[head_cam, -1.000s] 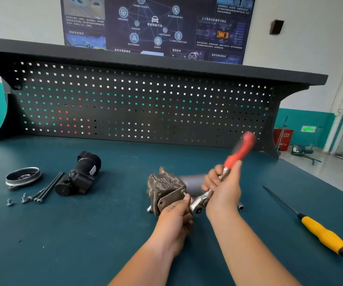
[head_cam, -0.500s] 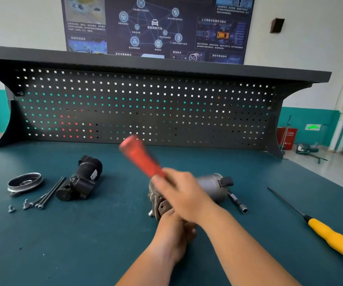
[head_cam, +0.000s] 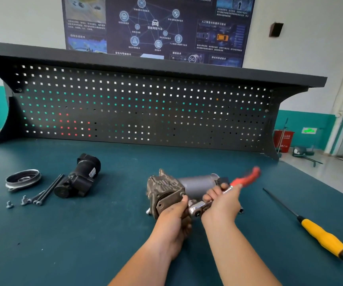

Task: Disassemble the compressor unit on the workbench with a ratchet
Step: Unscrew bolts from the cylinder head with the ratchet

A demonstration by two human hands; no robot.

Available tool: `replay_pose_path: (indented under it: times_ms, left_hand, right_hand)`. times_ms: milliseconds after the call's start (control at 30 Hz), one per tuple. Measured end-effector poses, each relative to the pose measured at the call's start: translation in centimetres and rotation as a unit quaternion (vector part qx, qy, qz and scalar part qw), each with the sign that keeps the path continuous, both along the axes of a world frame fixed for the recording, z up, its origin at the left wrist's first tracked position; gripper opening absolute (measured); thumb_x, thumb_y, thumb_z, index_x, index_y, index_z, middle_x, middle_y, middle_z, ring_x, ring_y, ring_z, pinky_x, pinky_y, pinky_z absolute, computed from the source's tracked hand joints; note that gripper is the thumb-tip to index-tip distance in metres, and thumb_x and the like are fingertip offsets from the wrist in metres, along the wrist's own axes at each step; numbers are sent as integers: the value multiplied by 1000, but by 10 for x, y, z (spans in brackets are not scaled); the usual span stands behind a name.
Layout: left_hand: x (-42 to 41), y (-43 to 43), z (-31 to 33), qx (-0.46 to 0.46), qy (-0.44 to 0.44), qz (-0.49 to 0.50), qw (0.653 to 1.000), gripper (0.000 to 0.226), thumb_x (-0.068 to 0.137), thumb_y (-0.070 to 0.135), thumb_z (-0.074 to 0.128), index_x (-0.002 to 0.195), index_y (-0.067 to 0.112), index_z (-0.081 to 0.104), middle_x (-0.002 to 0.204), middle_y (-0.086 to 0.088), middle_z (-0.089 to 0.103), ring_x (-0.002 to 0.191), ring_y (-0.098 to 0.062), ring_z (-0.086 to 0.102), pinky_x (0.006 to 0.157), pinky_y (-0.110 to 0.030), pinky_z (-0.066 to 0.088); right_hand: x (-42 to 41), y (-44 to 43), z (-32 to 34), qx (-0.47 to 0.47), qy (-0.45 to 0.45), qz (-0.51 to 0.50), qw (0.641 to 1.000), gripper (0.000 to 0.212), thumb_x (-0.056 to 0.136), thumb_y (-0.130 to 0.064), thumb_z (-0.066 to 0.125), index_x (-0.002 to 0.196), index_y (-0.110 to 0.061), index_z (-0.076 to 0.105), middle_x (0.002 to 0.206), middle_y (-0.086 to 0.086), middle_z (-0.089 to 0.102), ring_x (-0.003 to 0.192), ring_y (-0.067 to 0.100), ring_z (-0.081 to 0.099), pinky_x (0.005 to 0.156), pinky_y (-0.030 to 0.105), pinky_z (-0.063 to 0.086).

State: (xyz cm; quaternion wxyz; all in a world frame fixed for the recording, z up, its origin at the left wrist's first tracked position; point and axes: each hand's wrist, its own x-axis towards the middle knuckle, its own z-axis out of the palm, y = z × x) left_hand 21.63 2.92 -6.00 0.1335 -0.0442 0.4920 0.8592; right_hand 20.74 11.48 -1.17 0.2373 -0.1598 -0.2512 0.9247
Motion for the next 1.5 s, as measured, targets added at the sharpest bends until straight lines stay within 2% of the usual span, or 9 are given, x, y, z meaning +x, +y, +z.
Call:
replay_pose_path:
  times_ms: [267, 500, 567, 700, 833, 967, 1133, 1367, 1500]
  left_hand:
    - [2, -2, 0, 33, -3, -13, 999, 21, 86, 29, 65, 70, 16, 61, 58, 3, 53, 47, -8, 50, 39, -15, 42]
    - [3, 0, 1, 97, 21, -7, 995, 33, 103, 19, 28, 85, 13, 56, 75, -6, 57, 61, -11, 60, 59, -25, 45]
    - [1, -1, -2, 77, 21, -15, 997, 27, 100, 11, 34, 85, 10, 57, 73, -5, 54, 55, -9, 56, 56, -22, 43]
    - [0, -2, 1, 28, 6, -36, 999, 26, 93, 17, 55, 67, 21, 58, 57, 7, 45, 46, -4, 36, 42, -12, 36]
    - [3, -2, 3, 32, 2, -21, 999, 30, 91, 24, 60, 61, 21, 59, 53, 8, 52, 44, -4, 48, 41, -13, 38]
    - [4, -3, 3, 35, 0, -17, 999, 34, 88, 24, 63, 54, 19, 65, 55, 6, 57, 47, -7, 51, 40, -16, 40]
    - [5, -4, 3, 48, -4, -31, 998, 25, 85, 26, 66, 62, 16, 65, 56, 2, 54, 47, -9, 56, 39, -14, 42]
    - [5, -1, 4, 25, 49, -39, 998, 17, 82, 21, 49, 74, 20, 64, 58, 4, 61, 46, -4, 55, 40, -16, 38]
    - [3, -2, 0, -13, 48, -31, 998, 23, 85, 7, 53, 66, 19, 59, 58, 3, 50, 47, -4, 43, 43, -13, 34]
  right_hand:
    - [-5, -11, 8, 349, 112, 17, 930, 41, 101, -36, 35, 65, -18, 36, 40, -12, 30, 35, 3, 26, 36, 18, 23]
    - [5, -35, 23, 908, 181, 150, 347, 41, 91, -49, 46, 75, -12, 51, 63, -4, 53, 58, 12, 44, 55, 31, 31]
    - [7, -32, 20, 854, 206, 148, 455, 40, 89, -47, 46, 76, -10, 53, 61, -6, 51, 57, 11, 43, 55, 31, 33]
    - [7, -18, 14, 454, 175, 82, 870, 37, 96, -38, 47, 68, -15, 41, 43, -10, 34, 39, 2, 27, 40, 16, 24]
    - [-3, 1, 5, 69, -7, 11, 998, 48, 97, -54, 32, 63, -19, 34, 37, -11, 26, 31, 9, 23, 44, 24, 22]
    - [-5, 1, -3, 1, -23, 3, 1000, 49, 95, -55, 35, 63, -19, 35, 37, -10, 28, 31, 9, 25, 38, 17, 23]
    - [-3, -10, 14, 308, 100, 51, 945, 43, 100, -36, 39, 61, -18, 31, 40, -11, 25, 33, 6, 21, 35, 16, 20]
    - [8, -25, 26, 843, 213, 189, 456, 35, 81, -47, 49, 71, -14, 56, 51, -11, 41, 50, 3, 37, 54, 24, 31]
    - [13, -23, 18, 707, 236, 191, 639, 25, 83, -36, 53, 65, -19, 50, 47, -15, 42, 46, 0, 35, 49, 16, 28]
